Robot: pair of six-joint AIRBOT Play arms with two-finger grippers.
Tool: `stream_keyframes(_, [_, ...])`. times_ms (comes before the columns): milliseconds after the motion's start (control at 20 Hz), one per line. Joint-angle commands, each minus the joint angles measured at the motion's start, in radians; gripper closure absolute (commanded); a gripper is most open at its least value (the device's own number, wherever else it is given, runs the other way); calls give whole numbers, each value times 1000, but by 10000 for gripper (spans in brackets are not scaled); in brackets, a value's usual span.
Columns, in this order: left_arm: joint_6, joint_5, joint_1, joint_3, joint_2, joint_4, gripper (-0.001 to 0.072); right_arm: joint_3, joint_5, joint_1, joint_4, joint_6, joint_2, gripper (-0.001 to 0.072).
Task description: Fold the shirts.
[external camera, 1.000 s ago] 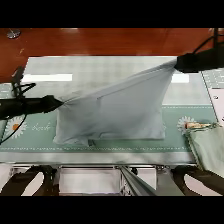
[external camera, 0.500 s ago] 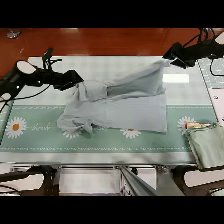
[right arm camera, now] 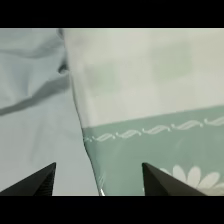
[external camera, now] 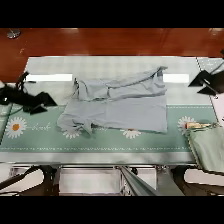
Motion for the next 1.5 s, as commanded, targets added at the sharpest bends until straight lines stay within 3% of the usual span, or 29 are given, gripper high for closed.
stream_keyframes(0, [74, 77, 207, -352, 174, -230, 6, -345, -158, -91, 141, -65, 177, 96])
stream_keyframes(100, [142, 81, 276, -475, 217, -365, 6, -468, -177, -79, 219, -130, 237, 96])
stream_keyframes(250, [176, 150, 269, -552, 216, -421, 6, -555, -178, -41, 236, -162, 263, 95])
stream_keyframes(550, [253, 366, 56, -578, 208, -639, 9, -614, -234, 23, 238, -146, 262, 95])
stream_keyframes(600, [253, 408, 16, -575, 208, -658, 42, -614, -237, 27, 237, -138, 262, 95])
stream_keyframes(650, [253, 443, -19, -571, 208, -664, 298, -614, -237, 29, 227, -128, 260, 96])
stream_keyframes(700, [259, 457, -42, -565, 208, -665, 685, -614, -234, 29, 202, -111, 257, 96])
stream_keyframes(850, [294, 424, -65, -536, 208, -668, 689, -614, -166, 29, 87, -58, 219, 95])
stream_keyframes(1000, [298, 402, -65, -526, 208, -668, 689, -614, -63, 47, 87, -86, 166, 95])
stream_keyframes(1200, [298, 399, -66, -526, 208, -668, 689, -613, -128, 150, 100, -69, 110, 95])
stream_keyframes(1400, [347, 347, -66, -526, 208, -668, 689, -610, -235, 238, 256, -69, 46, 96])
stream_keyframes(1450, [347, 339, -66, -526, 208, -668, 689, -598, -261, 264, 278, -69, 40, 134])
